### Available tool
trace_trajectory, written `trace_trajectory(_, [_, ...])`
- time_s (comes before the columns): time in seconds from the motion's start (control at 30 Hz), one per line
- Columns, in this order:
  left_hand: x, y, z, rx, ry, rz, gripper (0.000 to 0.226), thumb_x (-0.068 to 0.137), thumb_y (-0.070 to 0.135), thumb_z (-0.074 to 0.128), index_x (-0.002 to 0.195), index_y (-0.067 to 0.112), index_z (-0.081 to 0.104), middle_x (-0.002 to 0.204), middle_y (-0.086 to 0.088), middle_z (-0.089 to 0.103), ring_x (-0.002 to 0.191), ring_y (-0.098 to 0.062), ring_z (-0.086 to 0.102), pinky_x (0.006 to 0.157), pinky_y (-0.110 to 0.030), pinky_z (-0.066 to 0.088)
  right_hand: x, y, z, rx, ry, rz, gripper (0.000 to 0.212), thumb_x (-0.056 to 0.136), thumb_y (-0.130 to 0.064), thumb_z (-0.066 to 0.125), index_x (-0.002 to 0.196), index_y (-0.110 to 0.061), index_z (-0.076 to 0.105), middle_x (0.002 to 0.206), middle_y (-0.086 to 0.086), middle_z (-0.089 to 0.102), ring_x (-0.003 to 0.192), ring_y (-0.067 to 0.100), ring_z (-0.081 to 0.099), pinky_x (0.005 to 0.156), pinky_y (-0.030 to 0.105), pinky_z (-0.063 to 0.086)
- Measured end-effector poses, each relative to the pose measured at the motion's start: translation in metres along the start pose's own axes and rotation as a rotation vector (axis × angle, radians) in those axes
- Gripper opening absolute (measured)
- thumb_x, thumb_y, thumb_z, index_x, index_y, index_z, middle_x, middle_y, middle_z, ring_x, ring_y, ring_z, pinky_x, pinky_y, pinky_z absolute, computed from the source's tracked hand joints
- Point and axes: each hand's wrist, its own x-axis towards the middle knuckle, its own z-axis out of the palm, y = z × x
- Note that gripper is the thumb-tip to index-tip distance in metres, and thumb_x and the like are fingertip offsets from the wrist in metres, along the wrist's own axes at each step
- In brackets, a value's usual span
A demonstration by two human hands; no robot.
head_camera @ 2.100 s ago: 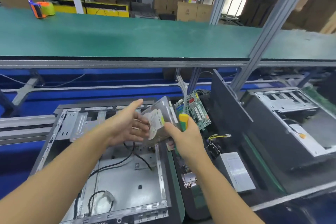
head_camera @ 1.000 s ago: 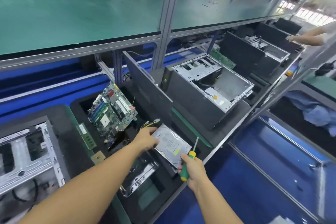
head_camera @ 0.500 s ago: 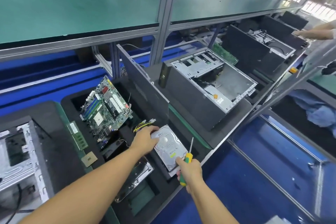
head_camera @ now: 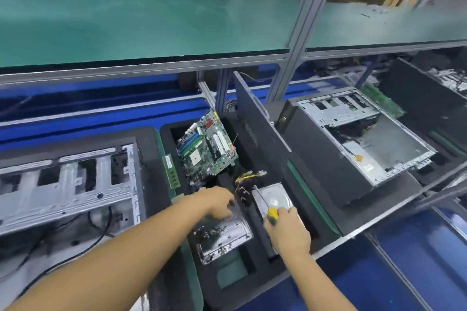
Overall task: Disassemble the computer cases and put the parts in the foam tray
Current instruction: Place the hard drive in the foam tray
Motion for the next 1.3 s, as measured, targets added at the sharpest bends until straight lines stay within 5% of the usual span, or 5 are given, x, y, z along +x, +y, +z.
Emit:
trace_trajectory(0.23, [-0.085, -0.025, -0.016, -0.208, 0.430, -0.005, 0.026, 0.098, 0.026, 0.052, 0.119, 0.025, 0.067, 0.121, 0.007, 0.069, 0.107, -0.013, 0.062, 0.096, -0.032, 0.047, -0.010, -0.038, 0.007, 0.362, 0.046, -0.224, 0.029, 0.098, -0.043, 0.052, 0.079, -0.022, 0.048, 0.075, -0.001, 0.054, 0.064, 0.018, 0.052, 0.057, 0.035, 0.041])
trace_trajectory(0.5, [-0.202, -0.095, 0.013, -0.586, 0.879, -0.318, 0.020, 0.098, 0.021, 0.054, 0.097, 0.037, 0.065, 0.095, 0.018, 0.070, 0.087, -0.002, 0.063, 0.076, -0.026, 0.052, -0.079, -0.142, -0.015, 0.936, -0.451, -0.460, 0.027, 0.102, -0.026, 0.054, 0.082, -0.008, 0.050, 0.060, 0.007, 0.052, 0.047, 0.013, 0.049, 0.047, 0.023, 0.040])
trace_trajectory(0.73, [-0.319, -0.139, 0.097, -0.853, 1.122, -0.498, 0.026, 0.094, 0.010, 0.059, 0.090, 0.033, 0.067, 0.085, 0.018, 0.074, 0.082, 0.005, 0.066, 0.079, -0.022, 0.052, -0.161, -0.203, -0.061, 0.965, -0.388, -0.609, 0.027, 0.098, -0.022, 0.056, 0.080, -0.004, 0.046, 0.062, 0.009, 0.048, 0.047, 0.016, 0.045, 0.046, 0.023, 0.038])
trace_trajectory(1.03, [-0.465, -0.161, 0.232, -0.948, 1.419, -0.860, 0.027, 0.092, 0.012, 0.055, 0.087, 0.036, 0.066, 0.090, 0.017, 0.070, 0.081, 0.004, 0.059, 0.065, -0.018, 0.043, -0.328, -0.281, -0.018, 0.932, -0.927, -0.777, 0.015, 0.099, -0.023, 0.055, 0.091, -0.010, 0.055, 0.072, 0.001, 0.066, 0.051, 0.022, 0.064, 0.044, 0.026, 0.046])
trace_trajectory(1.3, [-0.529, -0.142, 0.343, -1.072, 1.356, -1.091, 0.014, 0.093, 0.019, 0.059, 0.088, 0.030, 0.065, 0.083, 0.010, 0.067, 0.057, 0.001, 0.055, 0.051, -0.016, 0.041, -0.411, -0.316, 0.053, 0.776, -1.049, -0.863, 0.013, 0.091, -0.025, 0.056, 0.079, -0.019, 0.055, 0.074, 0.006, 0.064, 0.055, 0.024, 0.062, 0.052, 0.033, 0.051])
